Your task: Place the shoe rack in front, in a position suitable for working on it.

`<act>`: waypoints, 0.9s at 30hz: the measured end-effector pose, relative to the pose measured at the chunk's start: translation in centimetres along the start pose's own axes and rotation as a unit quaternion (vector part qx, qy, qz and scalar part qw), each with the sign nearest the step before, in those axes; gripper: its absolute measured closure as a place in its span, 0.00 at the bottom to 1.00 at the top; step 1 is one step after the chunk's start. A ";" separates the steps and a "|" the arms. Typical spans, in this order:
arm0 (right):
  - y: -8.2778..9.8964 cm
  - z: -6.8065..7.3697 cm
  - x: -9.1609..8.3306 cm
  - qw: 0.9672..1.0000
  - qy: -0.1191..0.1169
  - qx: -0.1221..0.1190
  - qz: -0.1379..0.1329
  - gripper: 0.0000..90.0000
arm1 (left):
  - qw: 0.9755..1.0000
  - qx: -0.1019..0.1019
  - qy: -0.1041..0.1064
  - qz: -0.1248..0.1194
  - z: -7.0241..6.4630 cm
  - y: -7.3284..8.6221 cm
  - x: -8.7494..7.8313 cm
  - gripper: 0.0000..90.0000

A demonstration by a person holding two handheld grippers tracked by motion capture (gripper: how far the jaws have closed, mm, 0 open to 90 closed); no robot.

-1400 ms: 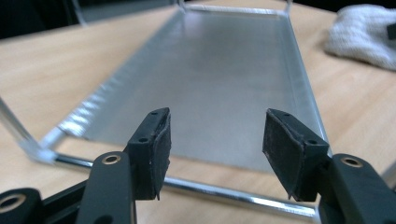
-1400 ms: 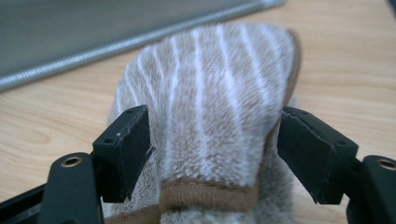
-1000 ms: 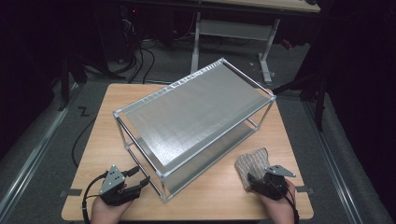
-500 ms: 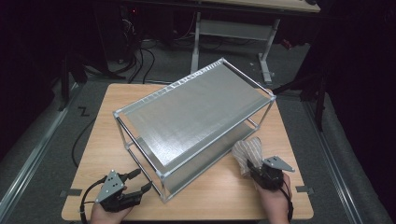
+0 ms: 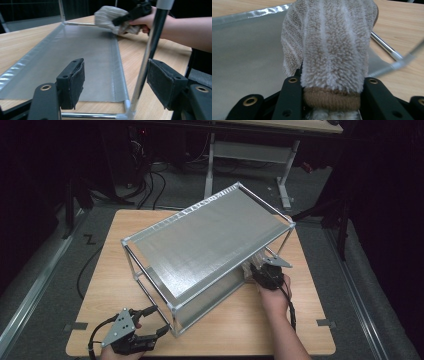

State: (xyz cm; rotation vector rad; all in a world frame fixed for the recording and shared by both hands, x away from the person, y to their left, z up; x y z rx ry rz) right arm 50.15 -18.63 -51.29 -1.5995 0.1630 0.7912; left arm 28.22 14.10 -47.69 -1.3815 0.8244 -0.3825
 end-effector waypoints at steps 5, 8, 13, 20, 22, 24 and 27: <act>-0.1 0.8 1.6 1.000 -0.011 -0.005 0.015 0.73 | 1.000 -0.005 0.017 0.002 -1.1 0.0 0.7 0.37; 0.4 1.0 2.2 1.000 -0.014 -0.003 0.021 0.73 | 1.000 0.001 0.026 0.003 -1.8 0.1 1.0 0.41; 2.0 1.3 3.2 0.998 -0.011 -0.014 0.055 0.73 | 0.999 0.014 0.034 0.016 -3.1 0.3 2.1 0.57; 2.6 1.4 2.3 0.997 -0.010 -0.018 0.071 0.74 | 0.999 0.020 0.033 0.019 -3.3 0.5 2.2 0.74; 2.7 1.4 2.2 0.997 -0.012 -0.019 0.070 0.74 | 0.999 0.024 0.033 0.020 -3.3 0.5 2.2 0.76; 3.1 1.4 1.7 0.997 -0.012 -0.020 0.073 0.73 | 0.999 0.026 0.042 0.019 -3.4 0.6 2.1 0.78; 3.9 1.3 0.6 0.997 -0.006 -0.031 0.077 0.73 | 0.998 0.027 0.048 0.016 -3.4 0.7 2.0 0.80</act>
Point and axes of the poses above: each handheld gripper's, and its own axes: x roughly forward along the jaws, y roughly out of its underside, z roughly to its left, the point moved 8 cm from there along x, roughly forward along the jaws, and after that the axes turned 3 degrees about -y, right-handed, at the moved point
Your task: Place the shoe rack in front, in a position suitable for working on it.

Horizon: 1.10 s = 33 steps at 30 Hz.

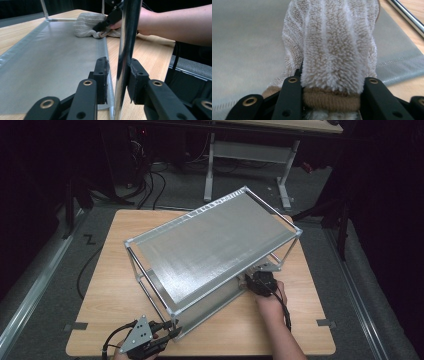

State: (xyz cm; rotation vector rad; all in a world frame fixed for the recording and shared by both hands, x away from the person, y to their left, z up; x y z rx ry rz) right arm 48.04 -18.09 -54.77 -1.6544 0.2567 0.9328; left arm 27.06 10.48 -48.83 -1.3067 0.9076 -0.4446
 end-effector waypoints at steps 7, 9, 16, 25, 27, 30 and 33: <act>2.1 -0.9 -2.2 1.000 -0.004 0.008 -0.009 0.73 | 1.000 -0.003 0.000 -0.001 0.1 0.0 0.0 0.82; 2.7 -0.9 -2.8 1.000 -0.007 0.011 -0.012 0.73 | 1.000 -0.004 -0.001 -0.002 0.2 0.1 -0.1 0.81; 4.4 -1.1 -4.6 1.000 -0.005 0.022 -0.016 0.73 | 1.000 -0.008 -0.004 -0.003 0.3 0.1 -0.1 0.80; 5.3 -1.1 -5.6 1.000 -0.002 0.022 -0.013 0.73 | 1.000 -0.017 -0.010 -0.007 0.8 0.2 -0.1 0.76; 5.5 -0.9 -5.9 0.999 -0.001 0.033 -0.006 0.73 | 1.000 -0.017 -0.011 -0.006 0.8 0.2 -0.1 0.76; 5.9 -1.0 -6.2 0.999 -0.003 0.037 -0.008 0.72 | 1.000 -0.018 -0.011 -0.006 0.9 0.2 -0.1 0.75; 6.1 -1.0 -6.4 0.999 -0.002 0.038 -0.016 0.72 | 1.000 -0.018 -0.013 -0.006 1.0 0.2 -0.2 0.73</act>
Point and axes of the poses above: each handheld gripper's, and its own axes: x roughly forward along the jaws, y roughly out of its underside, z roughly to its left, the point moved 8 cm from there along x, roughly forward along the jaws, and after that the axes turned 3 degrees about -y, right-handed, at the moved point
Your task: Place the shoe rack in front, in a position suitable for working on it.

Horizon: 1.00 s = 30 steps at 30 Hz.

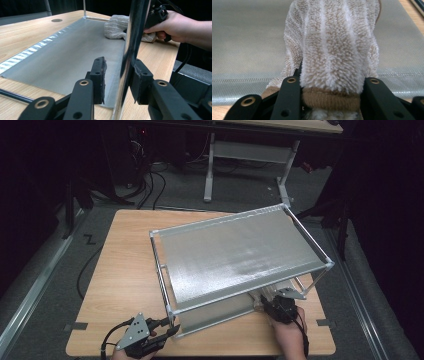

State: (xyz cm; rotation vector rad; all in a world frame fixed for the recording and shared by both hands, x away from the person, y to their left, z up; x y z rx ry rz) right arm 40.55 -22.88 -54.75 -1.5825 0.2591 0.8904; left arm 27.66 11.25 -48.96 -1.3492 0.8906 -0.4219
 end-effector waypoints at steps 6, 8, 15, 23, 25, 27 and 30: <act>0.1 0.0 0.0 1.000 0.003 -0.003 -0.014 0.69 | 1.000 0.019 0.001 0.001 0.3 -0.1 -0.7 0.70; 0.1 0.0 0.0 1.000 0.004 0.000 -0.017 0.68 | 1.000 0.017 0.005 0.000 0.4 0.0 -0.8 0.68; 0.0 -0.2 0.1 1.000 0.002 0.001 -0.019 0.67 | 1.000 -0.018 0.015 -0.018 0.3 -0.3 -1.3 0.64; -1.0 -0.9 1.5 1.000 0.007 0.013 -0.017 0.68 | 1.000 0.011 0.024 -0.008 0.3 -0.3 -1.3 0.70; -1.1 -1.1 1.6 1.000 0.011 0.015 -0.020 0.68 | 1.000 0.019 0.024 -0.005 0.0 -0.3 -1.2 0.70; -1.1 -1.2 1.6 1.000 0.015 0.011 -0.020 0.68 | 1.000 0.016 0.027 -0.006 -0.2 -0.3 -1.0 0.70; -1.0 -1.2 1.5 1.000 0.015 0.014 -0.021 0.68 | 0.999 0.008 0.032 -0.006 -0.4 -0.3 -0.7 0.70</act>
Point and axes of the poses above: each handheld gripper's, and its own axes: x roughly forward along the jaws, y roughly out of its underside, z roughly to its left, the point moved 8 cm from there along x, roughly forward along the jaws, and after that the axes turned 3 degrees about -y, right-handed, at the moved point
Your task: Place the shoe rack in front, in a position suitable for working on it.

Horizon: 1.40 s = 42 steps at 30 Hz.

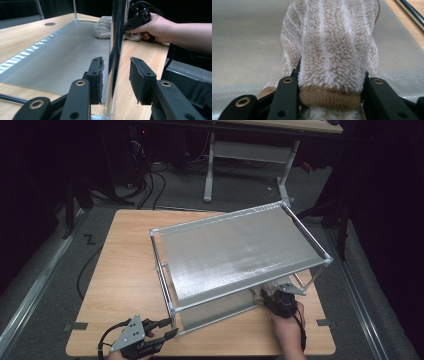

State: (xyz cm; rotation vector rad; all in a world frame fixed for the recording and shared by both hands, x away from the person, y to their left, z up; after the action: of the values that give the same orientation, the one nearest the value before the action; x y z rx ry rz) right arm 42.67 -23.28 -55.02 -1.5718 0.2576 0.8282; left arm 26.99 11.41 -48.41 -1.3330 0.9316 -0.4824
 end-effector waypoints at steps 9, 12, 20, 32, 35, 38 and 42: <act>0.6 -0.3 -0.7 1.000 0.009 0.003 -0.003 0.67 | 1.000 0.018 0.014 0.001 -0.9 -0.1 0.4 0.70; 0.6 -0.5 -0.9 1.000 0.009 0.001 -0.009 0.65 | 1.000 0.019 0.006 -0.016 -0.3 -0.3 -0.6 0.68; 0.8 -0.6 -2.1 1.000 0.007 0.001 -0.028 0.50 | 0.998 -0.012 -0.028 -0.049 2.7 -0.9 -3.1 0.67; 1.3 -1.8 -3.5 0.999 0.007 0.010 -0.034 0.47 | 1.000 0.025 0.006 -0.016 0.1 -0.3 -0.9 0.69; 1.3 -1.7 -3.6 0.999 0.002 0.011 -0.034 0.48 | 1.000 0.018 0.002 -0.017 -0.1 -0.4 -0.5 0.76; 1.4 -1.8 -3.8 0.999 -0.001 0.013 -0.033 0.48 | 1.000 0.017 0.003 -0.015 -0.2 -0.3 -0.2 0.81; 1.4 -2.0 -3.9 0.999 -0.005 0.009 -0.036 0.49 | 0.999 0.031 -0.001 -0.009 -0.6 -0.3 0.4 0.89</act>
State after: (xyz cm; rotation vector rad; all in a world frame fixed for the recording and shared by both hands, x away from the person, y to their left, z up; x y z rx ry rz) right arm 39.72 -26.57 -53.67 -1.5511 0.1993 0.7749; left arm 26.83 10.68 -48.18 -1.2868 0.8963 -0.5194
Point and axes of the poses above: each handheld gripper's, and its own axes: x roughly forward along the jaws, y roughly out of its underside, z roughly to its left, the point moved 8 cm from there along x, roughly forward along the jaws, and after that the axes turned 3 degrees about -y, right-handed, at the moved point
